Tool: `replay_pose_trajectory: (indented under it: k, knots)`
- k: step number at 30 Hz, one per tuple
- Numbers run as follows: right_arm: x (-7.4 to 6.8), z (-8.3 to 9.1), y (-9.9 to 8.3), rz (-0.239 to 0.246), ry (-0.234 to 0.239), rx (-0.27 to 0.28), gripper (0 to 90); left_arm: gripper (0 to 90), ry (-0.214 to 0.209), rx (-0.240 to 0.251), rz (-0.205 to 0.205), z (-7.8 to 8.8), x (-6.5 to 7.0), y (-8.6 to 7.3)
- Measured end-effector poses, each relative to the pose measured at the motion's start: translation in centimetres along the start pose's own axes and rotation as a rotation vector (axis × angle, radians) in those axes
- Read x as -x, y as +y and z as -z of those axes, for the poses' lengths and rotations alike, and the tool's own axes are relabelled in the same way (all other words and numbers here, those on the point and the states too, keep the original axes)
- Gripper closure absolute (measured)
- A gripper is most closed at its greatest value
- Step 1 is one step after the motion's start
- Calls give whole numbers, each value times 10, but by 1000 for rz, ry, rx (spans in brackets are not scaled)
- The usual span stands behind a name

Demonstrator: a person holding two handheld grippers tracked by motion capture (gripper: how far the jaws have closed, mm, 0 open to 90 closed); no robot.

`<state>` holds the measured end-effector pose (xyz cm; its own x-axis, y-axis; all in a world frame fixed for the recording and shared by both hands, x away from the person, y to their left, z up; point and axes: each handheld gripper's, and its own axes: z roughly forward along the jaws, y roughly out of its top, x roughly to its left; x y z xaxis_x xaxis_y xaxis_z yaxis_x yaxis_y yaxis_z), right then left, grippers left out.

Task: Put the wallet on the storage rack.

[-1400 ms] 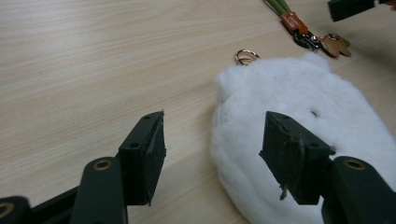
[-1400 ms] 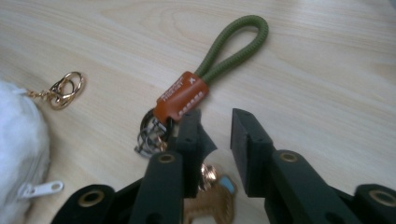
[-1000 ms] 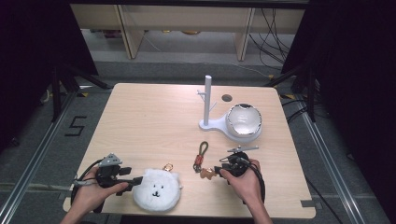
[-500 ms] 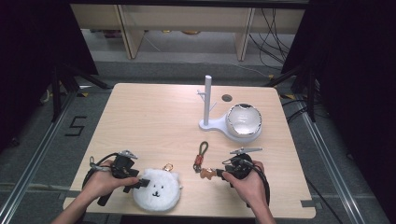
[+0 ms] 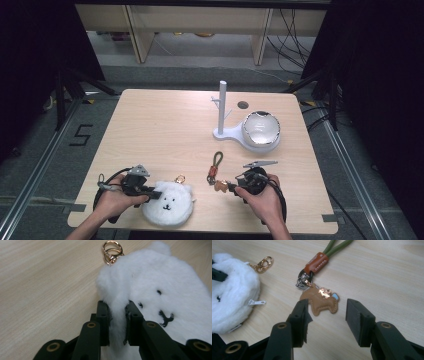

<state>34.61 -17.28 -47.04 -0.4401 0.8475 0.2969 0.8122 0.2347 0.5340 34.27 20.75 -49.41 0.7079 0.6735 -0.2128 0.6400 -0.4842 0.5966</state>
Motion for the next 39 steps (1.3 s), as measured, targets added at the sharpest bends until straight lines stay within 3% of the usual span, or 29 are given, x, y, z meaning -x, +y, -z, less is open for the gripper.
replay_pose_trajectory:
  k: [3, 4, 5, 7, 8, 9, 10, 11, 13, 14, 15, 17, 18, 20, 21, 23, 24, 25, 26, 30, 33, 37, 39]
  knots:
    - [-4, 3, 1, 10, 16, 15, 544, 781, 17, 88, -3, 9, 6, -3]
    - [-4, 3, 1, 10, 16, 15, 544, 783, 17, 88, -3, 9, 6, -3]
    - [-8, 5, 2, 12, 24, 31, 553, 783, 11, 158, -2, 16, 13, -3]
    - [-9, 6, 2, 28, 34, 38, 555, 783, 22, 181, -16, 20, 15, -2]
    - [-12, 6, 4, 57, 73, 82, 556, 783, 17, 230, -47, 25, 21, 0]
    - [-12, 6, 4, 57, 73, 82, 556, 782, 17, 230, -47, 25, 21, 0]
    - [-16, 10, 6, 74, 95, 105, 556, 782, 12, 285, -61, 28, 26, 4]
    - [-16, 10, 6, 74, 95, 105, 556, 782, 12, 285, -61, 28, 26, 4]
    - [-20, 14, 9, 117, 115, 163, 547, 781, 9, 348, -107, 33, 31, 13]
    - [-23, 16, 9, 102, 127, 179, 546, 781, 19, 365, -119, 34, 34, 17]
    - [-23, 17, 11, 147, 125, 210, 543, 780, 28, 371, -131, 35, 35, 20]
    - [-26, 20, 12, 132, 123, 233, 538, 780, 26, 387, -139, 35, 36, 24]
    - [-29, 24, 15, 146, 130, 263, 529, 780, 34, 409, -159, 34, 38, 32]
    - [-31, 26, 16, 148, 130, 270, 520, 780, 33, 421, -163, 32, 39, 36]
    - [-31, 28, 20, 174, 145, 298, 500, 779, 47, 422, -176, 32, 40, 40]
    - [-32, 29, 22, 193, 143, 304, 480, 779, 53, 433, -199, 29, 43, 47]
    - [-34, 29, 23, 171, 145, 295, 470, 779, 51, 449, -211, 25, 47, 54]
    - [-33, 29, 24, 200, 137, 304, 460, 778, 55, 453, -221, 23, 48, 56]
    - [-35, 28, 24, 182, 151, 294, 447, 779, 55, 453, -221, 23, 48, 56]
    - [-36, 24, 26, 212, 175, 312, 412, 778, 41, 473, -265, 13, 58, 67]
    - [-37, 22, 27, 185, 196, 294, 409, 778, 44, 485, -290, 9, 64, 71]
    - [-36, 20, 27, 210, 189, 294, 444, 778, 41, 504, -296, 9, 69, 74]
    - [-35, 20, 28, 242, 189, 282, 562, 775, 34, 516, -301, 9, 71, 77]
